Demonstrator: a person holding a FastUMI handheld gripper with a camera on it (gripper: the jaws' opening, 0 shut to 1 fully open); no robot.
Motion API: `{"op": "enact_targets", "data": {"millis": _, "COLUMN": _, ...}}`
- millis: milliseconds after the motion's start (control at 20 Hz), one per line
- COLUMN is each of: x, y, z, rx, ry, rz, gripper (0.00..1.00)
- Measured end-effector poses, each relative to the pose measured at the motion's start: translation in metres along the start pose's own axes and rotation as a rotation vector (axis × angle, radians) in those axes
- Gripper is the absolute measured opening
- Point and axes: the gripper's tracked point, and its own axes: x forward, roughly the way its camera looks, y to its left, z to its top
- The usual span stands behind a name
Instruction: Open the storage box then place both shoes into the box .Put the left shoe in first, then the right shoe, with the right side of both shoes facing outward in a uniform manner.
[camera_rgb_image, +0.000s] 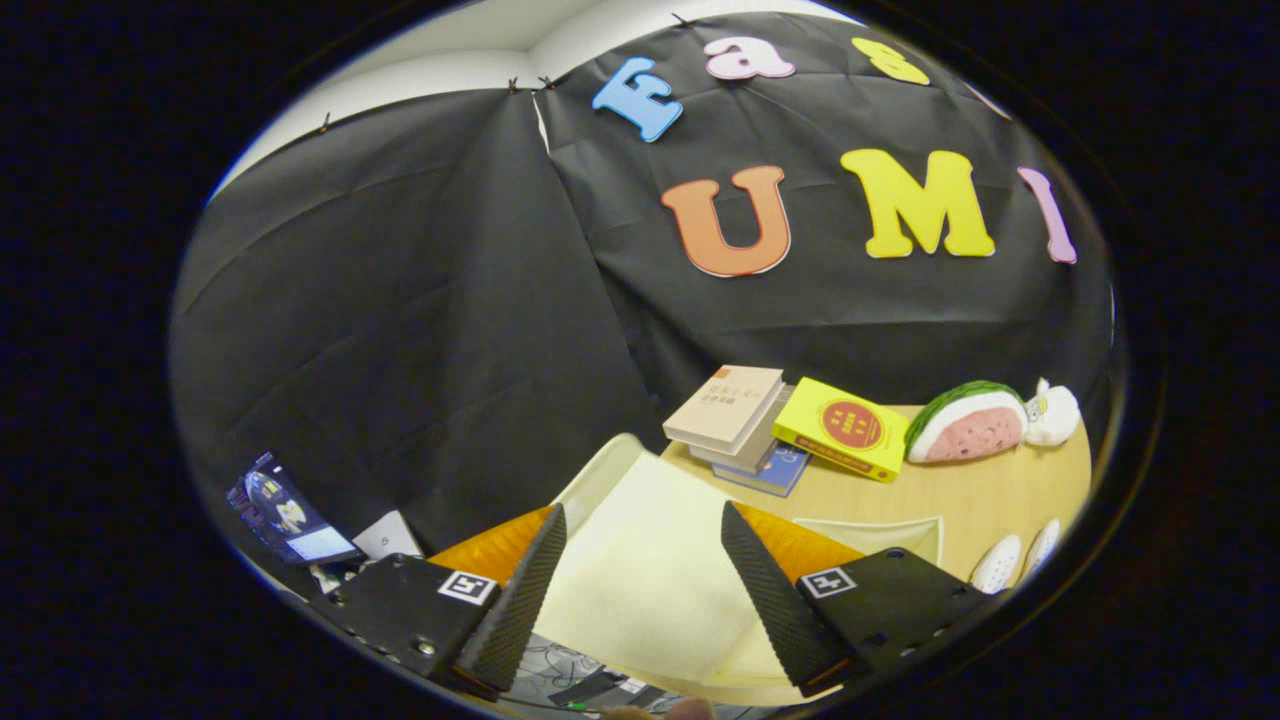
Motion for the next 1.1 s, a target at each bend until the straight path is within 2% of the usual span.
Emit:
{"op": "enact_targets", "data": {"millis": 350, "x": -0.043, "y": -0.079, "z": 0.017, "rx": 0.017, "ry": -0.092, "rz": -0.121, "gripper": 0.95}}
{"op": "enact_targets", "data": {"millis": 700, "x": -0.133, "y": -0.243, "z": -0.003, "rx": 0.044, "ry": -0.161, "rz": -0.374, "gripper": 0.95}}
{"op": "enact_targets", "data": {"millis": 900, "x": -0.161, "y": -0.339, "z": -0.061, "rx": 0.072, "ry": -0.077, "rz": -0.481, "gripper": 0.95}}
{"op": "enact_targets", "data": {"millis": 1100, "x": -0.159, "y": -0.4, "z": -0.154, "rx": 0.113, "ry": 0.098, "rz": -0.498, "gripper": 0.95}}
